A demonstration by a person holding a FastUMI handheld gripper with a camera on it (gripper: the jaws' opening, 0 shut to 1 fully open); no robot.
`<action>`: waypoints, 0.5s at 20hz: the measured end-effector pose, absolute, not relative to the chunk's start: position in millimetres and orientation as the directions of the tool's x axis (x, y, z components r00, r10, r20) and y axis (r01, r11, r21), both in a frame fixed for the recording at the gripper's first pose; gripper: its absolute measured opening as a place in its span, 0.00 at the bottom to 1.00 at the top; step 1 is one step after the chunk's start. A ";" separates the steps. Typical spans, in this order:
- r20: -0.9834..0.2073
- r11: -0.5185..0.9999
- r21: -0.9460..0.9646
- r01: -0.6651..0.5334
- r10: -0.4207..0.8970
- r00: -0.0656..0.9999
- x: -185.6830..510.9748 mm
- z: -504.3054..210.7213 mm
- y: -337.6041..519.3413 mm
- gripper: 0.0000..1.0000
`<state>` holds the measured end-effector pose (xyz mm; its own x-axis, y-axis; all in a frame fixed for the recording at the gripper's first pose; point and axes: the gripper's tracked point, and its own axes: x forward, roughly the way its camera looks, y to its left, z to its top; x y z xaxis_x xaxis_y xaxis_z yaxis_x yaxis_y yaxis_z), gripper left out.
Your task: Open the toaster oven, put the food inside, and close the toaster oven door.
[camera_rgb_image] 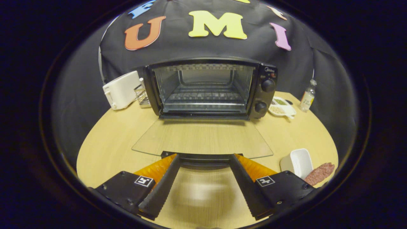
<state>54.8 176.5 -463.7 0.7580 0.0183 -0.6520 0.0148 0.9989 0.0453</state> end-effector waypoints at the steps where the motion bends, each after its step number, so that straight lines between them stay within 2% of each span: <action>1: -0.670 0.999 0.052 0.014 0.025 0.742 54.1 -470.7 176.4 1.00; 7: -0.661 1.000 -0.020 -0.007 -0.009 0.750 54.0 -477.8 175.7 1.00; 10: -0.653 0.999 0.003 -0.042 0.034 0.756 52.3 -471.1 175.7 1.00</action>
